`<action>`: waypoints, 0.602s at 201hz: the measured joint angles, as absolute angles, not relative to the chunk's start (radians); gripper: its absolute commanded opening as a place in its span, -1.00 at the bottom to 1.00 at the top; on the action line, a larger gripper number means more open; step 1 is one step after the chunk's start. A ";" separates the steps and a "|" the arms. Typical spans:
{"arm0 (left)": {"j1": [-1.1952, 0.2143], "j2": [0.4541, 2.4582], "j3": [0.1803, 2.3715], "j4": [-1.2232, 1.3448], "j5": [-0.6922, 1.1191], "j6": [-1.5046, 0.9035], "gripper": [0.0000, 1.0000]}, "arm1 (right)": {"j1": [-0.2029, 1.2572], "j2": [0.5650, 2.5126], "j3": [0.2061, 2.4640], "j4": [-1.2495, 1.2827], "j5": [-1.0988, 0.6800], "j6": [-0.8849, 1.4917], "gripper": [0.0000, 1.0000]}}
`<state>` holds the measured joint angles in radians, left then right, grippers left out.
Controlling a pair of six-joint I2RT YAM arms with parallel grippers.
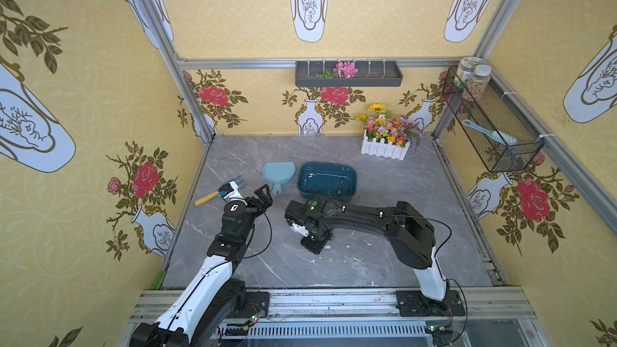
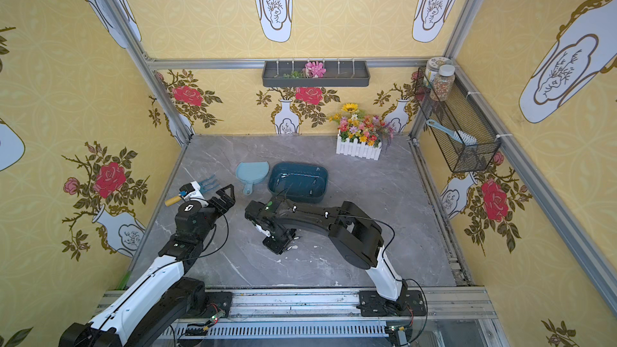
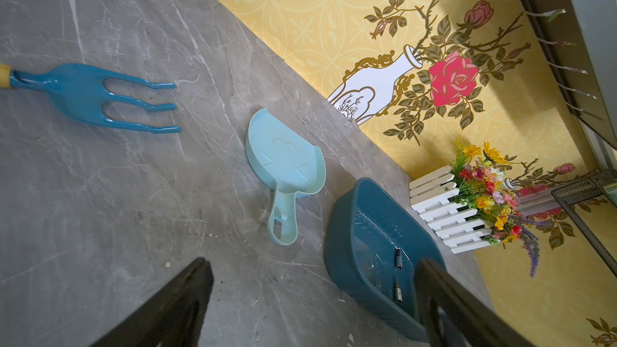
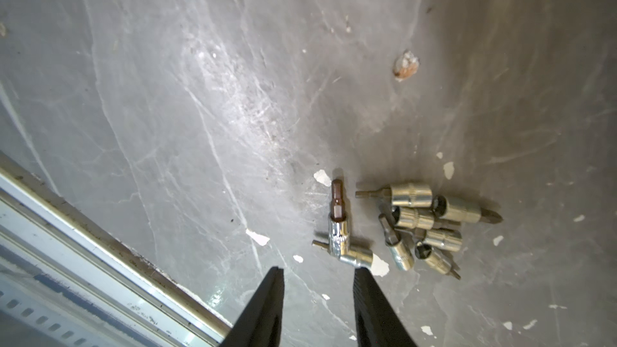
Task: Put the bit on the desktop into the storage box
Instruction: Pick up the screwdriver bit from the center of the board.
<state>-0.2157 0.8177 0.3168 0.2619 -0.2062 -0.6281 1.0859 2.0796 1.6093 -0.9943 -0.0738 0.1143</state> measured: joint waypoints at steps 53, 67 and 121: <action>-0.213 0.818 0.317 0.262 -0.206 -0.628 1.00 | 1.086 2.110 1.617 -0.988 -0.073 0.123 -0.24; -0.213 0.818 0.317 0.261 -0.206 -0.628 1.00 | 1.086 2.118 1.618 -0.986 -0.073 0.123 -0.25; -0.210 0.819 0.317 0.261 -0.206 -0.628 1.00 | 1.085 2.144 1.618 -0.976 -0.051 0.123 -0.29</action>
